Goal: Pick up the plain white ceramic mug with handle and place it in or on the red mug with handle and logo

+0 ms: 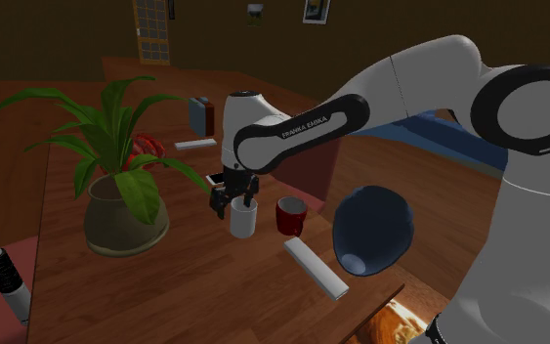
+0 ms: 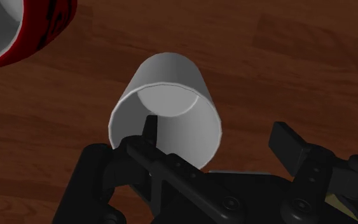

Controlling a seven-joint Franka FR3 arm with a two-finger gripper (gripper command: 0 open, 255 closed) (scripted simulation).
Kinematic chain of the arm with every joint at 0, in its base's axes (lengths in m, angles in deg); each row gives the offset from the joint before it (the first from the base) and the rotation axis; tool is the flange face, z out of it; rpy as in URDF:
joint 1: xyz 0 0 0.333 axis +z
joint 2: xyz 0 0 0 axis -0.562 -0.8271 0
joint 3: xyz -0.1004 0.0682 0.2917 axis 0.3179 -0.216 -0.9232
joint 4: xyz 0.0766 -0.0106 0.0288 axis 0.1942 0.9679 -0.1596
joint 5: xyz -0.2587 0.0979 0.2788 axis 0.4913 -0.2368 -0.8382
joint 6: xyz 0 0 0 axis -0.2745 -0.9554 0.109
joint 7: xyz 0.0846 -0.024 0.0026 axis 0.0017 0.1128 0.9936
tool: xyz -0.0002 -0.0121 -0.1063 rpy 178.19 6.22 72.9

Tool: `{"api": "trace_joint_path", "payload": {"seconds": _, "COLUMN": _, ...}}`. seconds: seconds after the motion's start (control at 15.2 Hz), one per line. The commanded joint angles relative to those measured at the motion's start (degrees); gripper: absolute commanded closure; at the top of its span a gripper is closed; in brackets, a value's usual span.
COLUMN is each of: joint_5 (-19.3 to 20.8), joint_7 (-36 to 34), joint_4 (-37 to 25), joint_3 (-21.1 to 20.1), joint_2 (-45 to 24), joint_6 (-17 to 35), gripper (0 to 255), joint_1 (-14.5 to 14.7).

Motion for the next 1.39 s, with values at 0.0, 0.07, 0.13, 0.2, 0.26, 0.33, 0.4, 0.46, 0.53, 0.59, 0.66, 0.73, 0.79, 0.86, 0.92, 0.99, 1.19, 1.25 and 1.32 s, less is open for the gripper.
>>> {"api": "trace_joint_path", "payload": {"seconds": 0.0, "joint_5": 0.34, "joint_7": -0.22, "joint_4": 0.56, "joint_3": 0.11, "joint_2": -0.77, "joint_6": 1.33, "gripper": 0, "joint_1": 0.08}}
{"api": "trace_joint_path", "payload": {"seconds": 0.07, "joint_5": 0.63, "joint_7": -0.41, "joint_4": 0.95, "joint_3": 0.20, "joint_2": -1.44, "joint_6": 2.35, "gripper": 0, "joint_1": 0.14}}
{"api": "trace_joint_path", "payload": {"seconds": 0.13, "joint_5": 0.63, "joint_7": -0.40, "joint_4": 0.96, "joint_3": 0.20, "joint_2": -1.43, "joint_6": 2.35, "gripper": 0, "joint_1": 0.15}}
{"api": "trace_joint_path", "payload": {"seconds": 0.2, "joint_5": 0.63, "joint_7": -0.40, "joint_4": 0.95, "joint_3": 0.21, "joint_2": -1.43, "joint_6": 2.35, "gripper": 0, "joint_1": 0.15}}
{"api": "trace_joint_path", "payload": {"seconds": 0.26, "joint_5": 0.63, "joint_7": -0.41, "joint_4": 0.95, "joint_3": 0.21, "joint_2": -1.43, "joint_6": 2.35, "gripper": 0, "joint_1": 0.15}}
{"api": "trace_joint_path", "payload": {"seconds": 0.33, "joint_5": 0.63, "joint_7": -0.41, "joint_4": 0.95, "joint_3": 0.21, "joint_2": -1.43, "joint_6": 2.35, "gripper": 0, "joint_1": 0.15}}
{"api": "trace_joint_path", "payload": {"seconds": 0.4, "joint_5": 0.63, "joint_7": -0.41, "joint_4": 0.95, "joint_3": 0.21, "joint_2": -1.43, "joint_6": 2.35, "gripper": 0, "joint_1": 0.15}}
{"api": "trace_joint_path", "payload": {"seconds": 0.46, "joint_5": 0.63, "joint_7": -0.41, "joint_4": 0.95, "joint_3": 0.21, "joint_2": -1.43, "joint_6": 2.35, "gripper": 0, "joint_1": 0.15}}
{"api": "trace_joint_path", "payload": {"seconds": 0.53, "joint_5": 0.63, "joint_7": -0.40, "joint_4": 0.94, "joint_3": 0.21, "joint_2": -1.44, "joint_6": 2.33, "gripper": 0, "joint_1": 0.15}}
{"api": "trace_joint_path", "payload": {"seconds": 0.59, "joint_5": 0.63, "joint_7": -0.40, "joint_4": 0.94, "joint_3": 0.21, "joint_2": -1.44, "joint_6": 2.33, "gripper": 0, "joint_1": 0.15}}
{"api": "trace_joint_path", "payload": {"seconds": 0.66, "joint_5": 0.63, "joint_7": -0.40, "joint_4": 0.94, "joint_3": 0.21, "joint_2": -1.44, "joint_6": 2.33, "gripper": 255, "joint_1": 0.15}}
{"api": "trace_joint_path", "payload": {"seconds": 0.73, "joint_5": 0.63, "joint_7": -0.40, "joint_4": 0.94, "joint_3": 0.21, "joint_2": -1.44, "joint_6": 2.33, "gripper": 255, "joint_1": 0.15}}
{"api": "trace_joint_path", "payload": {"seconds": 0.79, "joint_5": 0.63, "joint_7": -0.40, "joint_4": 0.94, "joint_3": 0.21, "joint_2": -1.44, "joint_6": 2.34, "gripper": 255, "joint_1": 0.15}}
{"api": "trace_joint_path", "payload": {"seconds": 0.86, "joint_5": 0.63, "joint_7": -0.40, "joint_4": 0.94, "joint_3": 0.21, "joint_2": -1.44, "joint_6": 2.34, "gripper": 255, "joint_1": 0.15}}
{"api": "trace_joint_path", "payload": {"seconds": 0.92, "joint_5": 0.63, "joint_7": -0.40, "joint_4": 0.94, "joint_3": 0.21, "joint_2": -1.44, "joint_6": 2.34, "gripper": 255, "joint_1": 0.15}}
{"api": "trace_joint_path", "payload": {"seconds": 0.99, "joint_5": 0.63, "joint_7": -0.40, "joint_4": 0.94, "joint_3": 0.21, "joint_2": -1.44, "joint_6": 2.34, "gripper": 255, "joint_1": 0.15}}
{"api": "trace_joint_path", "payload": {"seconds": 1.19, "joint_5": 0.62, "joint_7": -0.40, "joint_4": 0.96, "joint_3": 0.20, "joint_2": -1.42, "joint_6": 2.34, "gripper": 255, "joint_1": 0.14}}
{"api": "trace_joint_path", "payload": {"seconds": 1.25, "joint_5": 0.63, "joint_7": -0.41, "joint_4": 0.95, "joint_3": 0.21, "joint_2": -1.44, "joint_6": 2.35, "gripper": 255, "joint_1": 0.15}}
{"api": "trace_joint_path", "payload": {"seconds": 1.32, "joint_5": 0.45, "joint_7": -0.28, "joint_4": 0.67, "joint_3": 0.14, "joint_2": -1.04, "joint_6": 1.69, "gripper": 255, "joint_1": 0.10}}
